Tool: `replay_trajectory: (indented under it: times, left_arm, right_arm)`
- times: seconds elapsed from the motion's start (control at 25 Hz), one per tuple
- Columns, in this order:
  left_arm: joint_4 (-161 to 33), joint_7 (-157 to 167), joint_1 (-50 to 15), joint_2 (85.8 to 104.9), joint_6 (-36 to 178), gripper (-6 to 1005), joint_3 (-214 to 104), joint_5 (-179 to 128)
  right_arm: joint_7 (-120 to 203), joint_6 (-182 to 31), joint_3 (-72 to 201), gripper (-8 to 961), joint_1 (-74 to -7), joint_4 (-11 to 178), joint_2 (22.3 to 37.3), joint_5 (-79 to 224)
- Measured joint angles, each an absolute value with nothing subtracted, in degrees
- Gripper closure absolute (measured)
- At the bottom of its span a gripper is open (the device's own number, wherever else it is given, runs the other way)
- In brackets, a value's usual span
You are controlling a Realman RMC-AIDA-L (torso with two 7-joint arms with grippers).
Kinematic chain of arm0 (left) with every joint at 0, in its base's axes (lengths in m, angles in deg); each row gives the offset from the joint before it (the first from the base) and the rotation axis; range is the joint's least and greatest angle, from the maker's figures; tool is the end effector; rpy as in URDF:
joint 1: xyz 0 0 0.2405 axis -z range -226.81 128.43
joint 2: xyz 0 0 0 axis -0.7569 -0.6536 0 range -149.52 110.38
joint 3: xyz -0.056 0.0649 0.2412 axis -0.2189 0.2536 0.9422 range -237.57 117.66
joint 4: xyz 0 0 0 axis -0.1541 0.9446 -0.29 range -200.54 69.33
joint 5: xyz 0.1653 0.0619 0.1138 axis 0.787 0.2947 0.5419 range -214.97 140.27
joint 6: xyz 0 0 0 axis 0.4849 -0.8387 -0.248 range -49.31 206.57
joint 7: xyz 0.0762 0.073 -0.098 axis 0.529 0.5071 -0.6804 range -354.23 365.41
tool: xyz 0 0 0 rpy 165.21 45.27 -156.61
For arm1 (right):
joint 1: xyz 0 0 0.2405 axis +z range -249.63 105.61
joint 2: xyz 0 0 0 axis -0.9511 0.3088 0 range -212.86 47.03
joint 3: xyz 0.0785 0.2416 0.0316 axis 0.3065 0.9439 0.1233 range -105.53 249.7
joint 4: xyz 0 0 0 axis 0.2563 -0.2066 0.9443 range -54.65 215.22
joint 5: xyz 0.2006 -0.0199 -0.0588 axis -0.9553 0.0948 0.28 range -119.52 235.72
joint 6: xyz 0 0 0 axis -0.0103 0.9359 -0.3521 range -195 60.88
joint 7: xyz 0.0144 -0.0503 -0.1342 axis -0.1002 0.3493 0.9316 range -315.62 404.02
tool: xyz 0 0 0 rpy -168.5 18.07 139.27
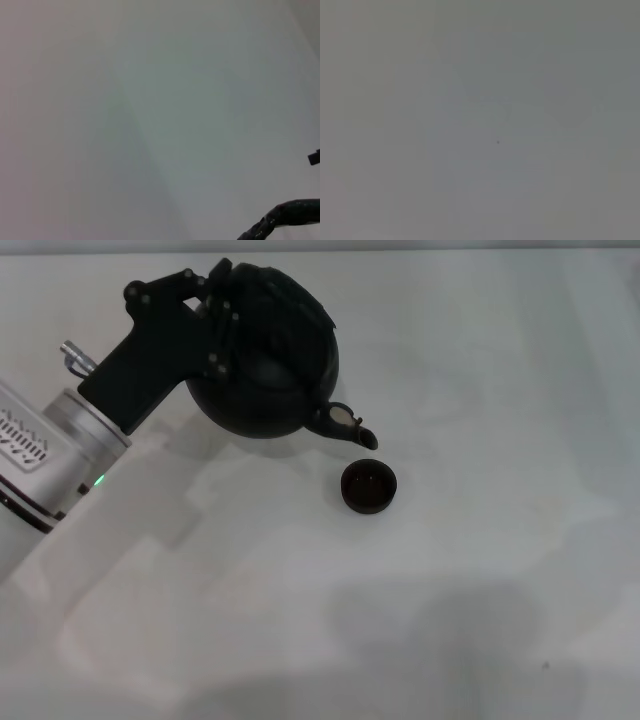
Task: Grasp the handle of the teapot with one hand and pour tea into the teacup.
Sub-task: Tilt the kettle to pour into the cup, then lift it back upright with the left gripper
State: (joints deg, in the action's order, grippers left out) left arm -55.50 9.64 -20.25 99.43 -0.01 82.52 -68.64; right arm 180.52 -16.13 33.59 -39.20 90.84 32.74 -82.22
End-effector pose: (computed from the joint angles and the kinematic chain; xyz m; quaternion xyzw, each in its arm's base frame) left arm -0.2488 0.3159 -0.0594 -0.8195 0.0449 -0.3222 0.4717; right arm 0.3522 0.3970 0.0670 -0.5888 0.3935 0.3763 0.5974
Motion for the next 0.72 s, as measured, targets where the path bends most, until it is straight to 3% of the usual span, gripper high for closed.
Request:
replay_trajectory:
  times: [0.72]
  left_arm:
    - [-55.61, 13.76, -21.76, 99.12, -2.22, 894, 82.09, -65.59]
  right_arm:
    - [180.25, -16.08, 33.59, 120, -39.15, 91.14, 32.71, -82.24]
